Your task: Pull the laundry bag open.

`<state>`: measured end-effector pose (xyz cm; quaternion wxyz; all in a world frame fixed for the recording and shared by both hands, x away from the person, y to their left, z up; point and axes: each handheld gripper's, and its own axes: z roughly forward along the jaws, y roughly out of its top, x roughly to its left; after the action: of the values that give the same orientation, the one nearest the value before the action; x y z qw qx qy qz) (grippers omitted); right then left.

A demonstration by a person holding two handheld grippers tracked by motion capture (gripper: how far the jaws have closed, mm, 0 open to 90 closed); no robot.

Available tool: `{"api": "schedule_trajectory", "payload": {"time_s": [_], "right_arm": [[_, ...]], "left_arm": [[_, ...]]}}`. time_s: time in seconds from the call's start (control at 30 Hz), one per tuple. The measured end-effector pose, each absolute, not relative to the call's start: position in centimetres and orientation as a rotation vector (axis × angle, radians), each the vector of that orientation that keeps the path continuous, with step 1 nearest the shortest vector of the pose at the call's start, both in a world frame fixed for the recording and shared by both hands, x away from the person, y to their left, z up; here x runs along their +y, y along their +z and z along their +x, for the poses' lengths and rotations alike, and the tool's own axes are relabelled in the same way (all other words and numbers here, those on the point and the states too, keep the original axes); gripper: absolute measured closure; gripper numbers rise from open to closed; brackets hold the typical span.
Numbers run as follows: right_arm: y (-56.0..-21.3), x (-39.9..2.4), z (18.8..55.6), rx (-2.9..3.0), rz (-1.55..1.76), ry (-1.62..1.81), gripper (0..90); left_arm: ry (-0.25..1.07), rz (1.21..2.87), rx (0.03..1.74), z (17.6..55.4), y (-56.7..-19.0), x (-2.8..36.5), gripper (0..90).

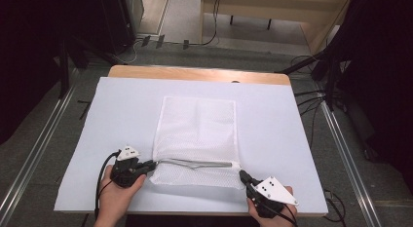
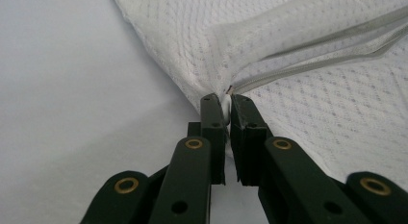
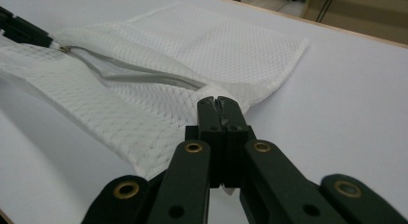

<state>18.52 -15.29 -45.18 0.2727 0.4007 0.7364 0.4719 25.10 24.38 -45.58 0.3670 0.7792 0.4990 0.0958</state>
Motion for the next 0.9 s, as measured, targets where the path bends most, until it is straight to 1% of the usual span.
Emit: {"api": "schedule_trajectory", "payload": {"time_s": [0.23, 0.37, 0.4, 0.43, 0.47, 0.5, 0.6, 0.67, 0.83, 0.9], "right_arm": [[-45.1, -15.4, 18.6, 1.984, 1.102, 1.243, 90.0], [-45.3, -15.4, 18.6, 2.064, 1.089, 1.304, 89.6], [-45.4, -15.5, 18.6, 2.086, 1.076, 1.317, 81.5], [-45.6, -15.5, 18.6, 2.1, 1.072, 1.325, 70.5], [-45.7, -15.5, 18.6, 2.106, 1.07, 1.331, 62.7], [-45.8, -15.6, 18.6, 2.11, 1.07, 1.338, 56.9], [-46.0, -15.7, 18.9, 2.112, 1.092, 1.339, 51.2], [-46.1, -15.9, 19.1, 2.099, 1.109, 1.337, 50.4], [-46.3, -16.5, 19.6, 2.094, 1.15, 1.352, 49.5], [-46.3, -16.6, 19.6, 2.094, 1.16, 1.344, 49.9]], "left_arm": [[0.223, 2.008, 1.298, 25.4, -45.9, 24.9, 85.3], [0.194, 1.958, 1.255, 25.3, -46.0, 25.4, 83.9], [0.176, 1.917, 1.256, 25.3, -46.1, 25.7, 80.9], [0.165, 1.882, 1.259, 25.4, -46.1, 25.9, 74.4], [0.162, 1.862, 1.269, 25.4, -46.1, 26.1, 67.7], [0.158, 1.85, 1.273, 25.5, -46.1, 26.2, 66.5], [0.156, 1.825, 1.272, 25.5, -46.1, 26.4, 62.0], [0.147, 1.811, 1.272, 25.5, -46.2, 26.5, 59.5], [0.052, 1.811, 1.262, 25.2, -46.2, 26.5, 59.5], [0.061, 1.821, 1.264, 24.5, -45.9, 26.2, 59.3]]}}
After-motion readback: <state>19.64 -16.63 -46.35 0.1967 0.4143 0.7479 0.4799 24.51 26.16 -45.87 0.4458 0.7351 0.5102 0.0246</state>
